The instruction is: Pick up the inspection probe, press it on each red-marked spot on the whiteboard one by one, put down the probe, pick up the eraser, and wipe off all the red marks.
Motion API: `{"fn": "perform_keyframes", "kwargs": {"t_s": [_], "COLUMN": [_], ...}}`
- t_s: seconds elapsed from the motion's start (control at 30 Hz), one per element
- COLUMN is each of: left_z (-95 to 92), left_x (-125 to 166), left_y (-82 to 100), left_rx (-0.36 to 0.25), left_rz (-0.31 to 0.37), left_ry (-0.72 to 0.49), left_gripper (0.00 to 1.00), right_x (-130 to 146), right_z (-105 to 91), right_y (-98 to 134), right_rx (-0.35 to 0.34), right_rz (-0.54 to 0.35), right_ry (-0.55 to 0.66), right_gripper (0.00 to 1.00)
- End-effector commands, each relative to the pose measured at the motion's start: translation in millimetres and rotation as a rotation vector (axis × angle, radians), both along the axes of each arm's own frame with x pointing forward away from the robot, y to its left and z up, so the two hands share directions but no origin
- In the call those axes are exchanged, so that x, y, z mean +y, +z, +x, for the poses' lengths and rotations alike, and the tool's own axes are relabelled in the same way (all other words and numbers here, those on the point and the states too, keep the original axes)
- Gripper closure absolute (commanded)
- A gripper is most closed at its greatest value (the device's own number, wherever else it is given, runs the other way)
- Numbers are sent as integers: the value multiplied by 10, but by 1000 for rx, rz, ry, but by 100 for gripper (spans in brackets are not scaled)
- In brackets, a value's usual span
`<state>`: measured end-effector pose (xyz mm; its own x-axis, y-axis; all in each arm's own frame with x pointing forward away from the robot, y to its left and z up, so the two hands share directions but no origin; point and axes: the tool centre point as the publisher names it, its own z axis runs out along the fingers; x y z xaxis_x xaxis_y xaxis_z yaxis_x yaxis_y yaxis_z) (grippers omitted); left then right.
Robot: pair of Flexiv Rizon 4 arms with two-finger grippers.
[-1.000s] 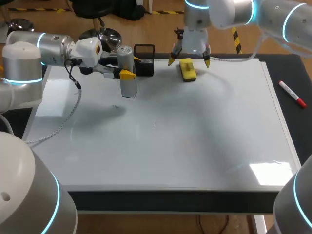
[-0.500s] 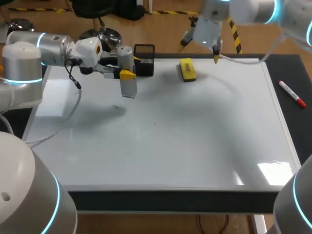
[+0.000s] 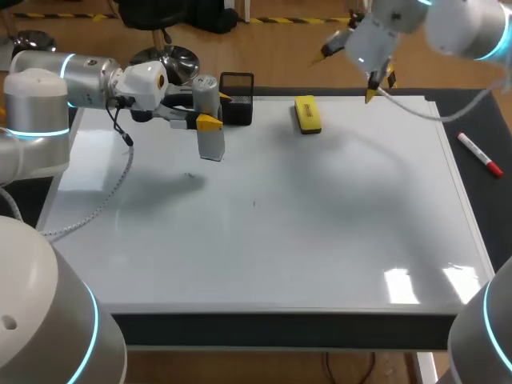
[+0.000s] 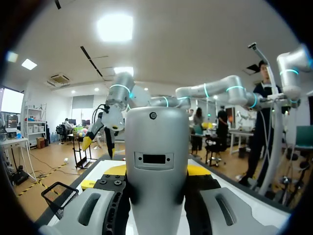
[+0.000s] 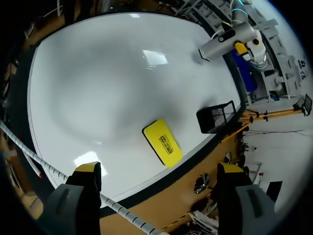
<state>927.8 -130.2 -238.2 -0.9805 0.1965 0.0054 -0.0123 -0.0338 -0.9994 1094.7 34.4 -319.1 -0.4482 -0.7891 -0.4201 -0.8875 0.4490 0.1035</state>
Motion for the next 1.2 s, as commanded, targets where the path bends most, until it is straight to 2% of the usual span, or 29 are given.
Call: {"fn": "perform_keyframes", "kwargs": {"t_s": [0.03,0.27,0.5,0.87,1.07,1.2], "left_z": [-6,-6,-6,-6,-6,-6], "left_x": [-1,-1,-1,-1,-1,-1], "left_y": [10,10,10,10,10,10], "left_rx": [-2,-2,-2,-2,-2,-2], "left_rz": [0,0,0,0,0,0], "left_ry": [2,2,2,2,2,2], "left_gripper": [100,100,100,100,100,100], "right_x": [-122,-225,-290,-393,-434,-449], "right_z": [-48,0,0,10,-6,-24], "right_y": [66,205,314,483,590,632], "right_rx": [-25,-21,-35,-44,-47,-57], "right_rz": [51,115,108,176,189,149], "right_ry": [-74,-127,-138,-184,-185,-187], "right_gripper": [0,0,0,0,0,0]}}
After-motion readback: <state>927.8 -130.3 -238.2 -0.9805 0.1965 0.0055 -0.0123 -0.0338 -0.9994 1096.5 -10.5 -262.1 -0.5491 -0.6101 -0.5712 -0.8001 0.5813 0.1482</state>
